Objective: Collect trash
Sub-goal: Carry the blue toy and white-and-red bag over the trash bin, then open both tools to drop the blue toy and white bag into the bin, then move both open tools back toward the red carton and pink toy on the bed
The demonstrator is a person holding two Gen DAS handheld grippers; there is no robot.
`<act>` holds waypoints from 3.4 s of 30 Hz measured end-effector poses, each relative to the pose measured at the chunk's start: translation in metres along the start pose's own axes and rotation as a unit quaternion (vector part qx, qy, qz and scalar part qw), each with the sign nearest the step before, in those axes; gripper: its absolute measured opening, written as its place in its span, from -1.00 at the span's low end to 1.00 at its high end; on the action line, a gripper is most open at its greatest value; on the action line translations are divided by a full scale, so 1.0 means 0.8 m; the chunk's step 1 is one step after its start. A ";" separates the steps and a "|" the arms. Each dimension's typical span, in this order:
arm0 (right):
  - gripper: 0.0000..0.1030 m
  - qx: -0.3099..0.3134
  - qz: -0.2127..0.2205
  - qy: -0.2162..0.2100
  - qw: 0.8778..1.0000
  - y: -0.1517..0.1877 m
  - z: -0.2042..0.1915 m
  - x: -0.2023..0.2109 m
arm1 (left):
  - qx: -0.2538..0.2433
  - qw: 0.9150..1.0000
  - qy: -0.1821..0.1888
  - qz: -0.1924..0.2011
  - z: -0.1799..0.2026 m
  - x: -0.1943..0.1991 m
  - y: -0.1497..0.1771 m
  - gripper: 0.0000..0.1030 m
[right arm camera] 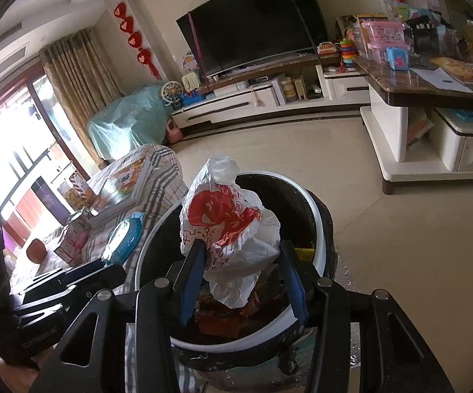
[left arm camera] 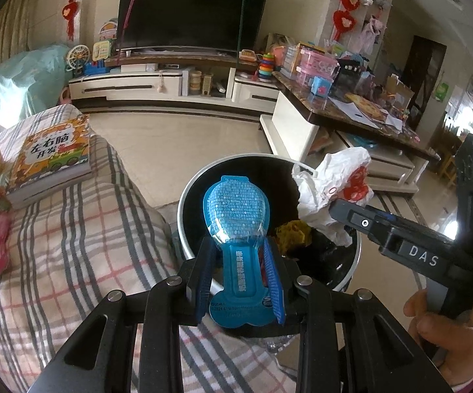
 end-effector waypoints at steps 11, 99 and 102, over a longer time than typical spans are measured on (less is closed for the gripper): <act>-0.08 0.002 -0.014 0.006 1.000 -0.007 0.003 -0.014 | -0.008 1.000 0.003 -0.005 0.006 -0.015 -0.010 -0.45; 0.98 0.095 -0.093 -0.116 0.984 0.176 -0.247 -0.047 | 0.209 0.963 -0.171 -0.004 -0.185 0.228 0.219 0.47; 0.98 0.095 -0.099 -0.115 0.984 0.178 -0.251 -0.058 | 0.212 0.962 -0.172 -0.009 -0.196 0.222 0.219 0.47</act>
Point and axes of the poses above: each gripper's, at about its wrist camera, not at the fingertips, and x roughly against the way its jaws point, z to its right, y to its underside, the point moved 9 cm from there along -x, roughly the way its jaws point, and after that the axes turned 14 degrees about -x, right-handed, at the moved point
